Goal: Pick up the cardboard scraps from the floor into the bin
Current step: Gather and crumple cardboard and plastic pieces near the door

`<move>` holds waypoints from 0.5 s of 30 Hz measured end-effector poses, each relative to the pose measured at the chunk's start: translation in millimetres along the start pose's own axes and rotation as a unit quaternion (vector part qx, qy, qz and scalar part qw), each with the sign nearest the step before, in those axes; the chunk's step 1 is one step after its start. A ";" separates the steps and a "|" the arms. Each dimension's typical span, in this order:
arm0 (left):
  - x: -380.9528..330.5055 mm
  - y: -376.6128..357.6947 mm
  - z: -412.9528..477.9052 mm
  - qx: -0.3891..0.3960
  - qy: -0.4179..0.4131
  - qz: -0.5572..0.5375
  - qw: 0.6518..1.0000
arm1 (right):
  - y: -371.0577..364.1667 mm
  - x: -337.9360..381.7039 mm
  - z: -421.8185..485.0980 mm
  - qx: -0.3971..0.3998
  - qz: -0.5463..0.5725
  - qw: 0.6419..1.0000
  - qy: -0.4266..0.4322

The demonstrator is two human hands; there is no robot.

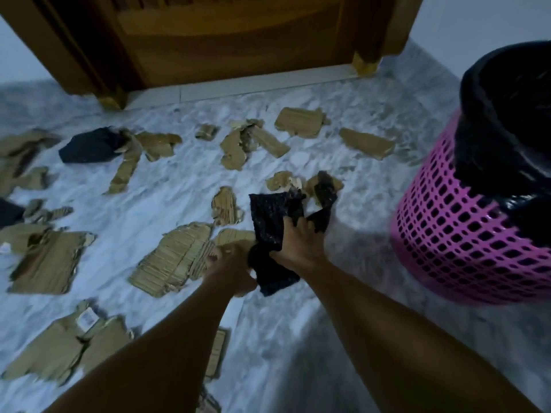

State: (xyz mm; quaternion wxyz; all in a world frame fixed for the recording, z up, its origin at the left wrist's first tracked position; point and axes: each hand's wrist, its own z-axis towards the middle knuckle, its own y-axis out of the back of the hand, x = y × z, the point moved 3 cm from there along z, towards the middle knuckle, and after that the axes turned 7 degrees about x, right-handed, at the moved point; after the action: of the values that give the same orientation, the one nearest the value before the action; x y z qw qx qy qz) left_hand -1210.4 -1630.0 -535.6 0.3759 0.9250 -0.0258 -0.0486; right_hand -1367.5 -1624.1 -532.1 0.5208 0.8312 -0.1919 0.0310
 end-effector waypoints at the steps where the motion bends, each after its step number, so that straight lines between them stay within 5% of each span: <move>1: 2.5 -6.6 6.2 -0.023 0.016 0.001 1.000 | -0.8 0.1 1.9 -0.004 0.016 1.000 -0.004; 9: -0.7 -3.5 2.9 -0.174 0.048 0.012 0.984 | 2.3 -9.3 6.8 -0.047 0.188 0.981 0.018; 15: 12.7 17.6 10.1 -0.208 0.051 -0.198 0.957 | 32.6 -23.1 17.7 -0.112 0.360 0.926 0.032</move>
State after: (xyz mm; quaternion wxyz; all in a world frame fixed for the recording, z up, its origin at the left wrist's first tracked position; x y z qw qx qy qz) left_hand -1199.1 -1650.6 -531.3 0.5433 0.8144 0.1877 -0.0790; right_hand -1402.9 -1645.5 -518.1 0.5701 0.6411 -0.4638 0.2211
